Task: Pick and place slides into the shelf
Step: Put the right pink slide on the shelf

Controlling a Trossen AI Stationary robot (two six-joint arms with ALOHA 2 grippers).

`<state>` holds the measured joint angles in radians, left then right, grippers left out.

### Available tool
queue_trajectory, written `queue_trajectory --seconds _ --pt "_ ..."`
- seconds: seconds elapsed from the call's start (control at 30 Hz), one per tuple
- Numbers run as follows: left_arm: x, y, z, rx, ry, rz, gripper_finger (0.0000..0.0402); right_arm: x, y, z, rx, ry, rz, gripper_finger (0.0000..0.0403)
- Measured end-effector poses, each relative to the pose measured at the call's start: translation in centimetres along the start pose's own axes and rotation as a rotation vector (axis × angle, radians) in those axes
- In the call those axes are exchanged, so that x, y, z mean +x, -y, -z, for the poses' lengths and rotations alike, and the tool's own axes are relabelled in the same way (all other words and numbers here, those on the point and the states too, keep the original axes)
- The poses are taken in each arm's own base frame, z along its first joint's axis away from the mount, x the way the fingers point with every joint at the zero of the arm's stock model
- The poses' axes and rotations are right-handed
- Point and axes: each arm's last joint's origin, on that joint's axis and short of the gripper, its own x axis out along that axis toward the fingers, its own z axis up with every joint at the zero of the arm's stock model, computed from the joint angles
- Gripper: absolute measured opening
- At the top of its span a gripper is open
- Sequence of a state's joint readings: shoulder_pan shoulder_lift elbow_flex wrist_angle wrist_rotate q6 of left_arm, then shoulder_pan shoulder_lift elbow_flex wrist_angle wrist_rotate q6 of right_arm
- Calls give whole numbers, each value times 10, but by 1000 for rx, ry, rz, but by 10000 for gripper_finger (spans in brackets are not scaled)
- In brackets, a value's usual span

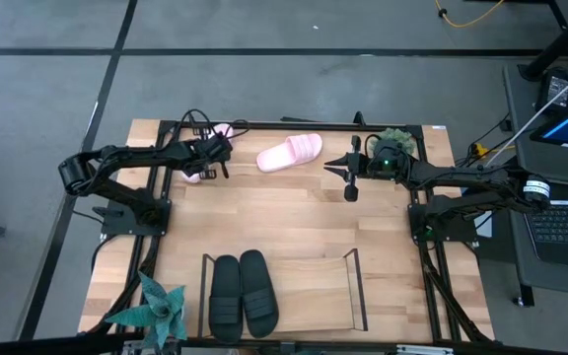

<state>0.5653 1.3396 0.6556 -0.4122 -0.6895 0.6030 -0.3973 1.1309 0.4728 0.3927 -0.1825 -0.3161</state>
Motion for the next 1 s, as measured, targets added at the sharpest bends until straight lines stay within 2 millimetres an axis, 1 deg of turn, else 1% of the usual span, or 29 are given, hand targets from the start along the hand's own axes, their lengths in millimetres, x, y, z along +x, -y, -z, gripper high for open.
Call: queue_trajectory --seconds 0.1,0.23,0.4,0.57,0.77,0.9,1.0 --pt "-8 -4 -4 -19 36 -13 0 0 0 0 0 0 -1 53" --pt "-26 -20 -11 -96 114 -49 0 0 0 0 0 0 -1 53" --pt "-53 -37 -16 -183 186 -68 0 0 0 0 0 0 0 53" --pt "-87 -49 -22 -256 273 -60 1 0 0 0 0 0 -1 53" --pt "-130 -57 -33 -379 396 -12 1 0 0 0 -2 0 -1 53" --pt "-151 -56 -37 -471 457 42 1 0 0 0 -2 0 0 53" --pt "-163 -51 -37 -471 476 70 1 0 0 0 -2 0 0 53"
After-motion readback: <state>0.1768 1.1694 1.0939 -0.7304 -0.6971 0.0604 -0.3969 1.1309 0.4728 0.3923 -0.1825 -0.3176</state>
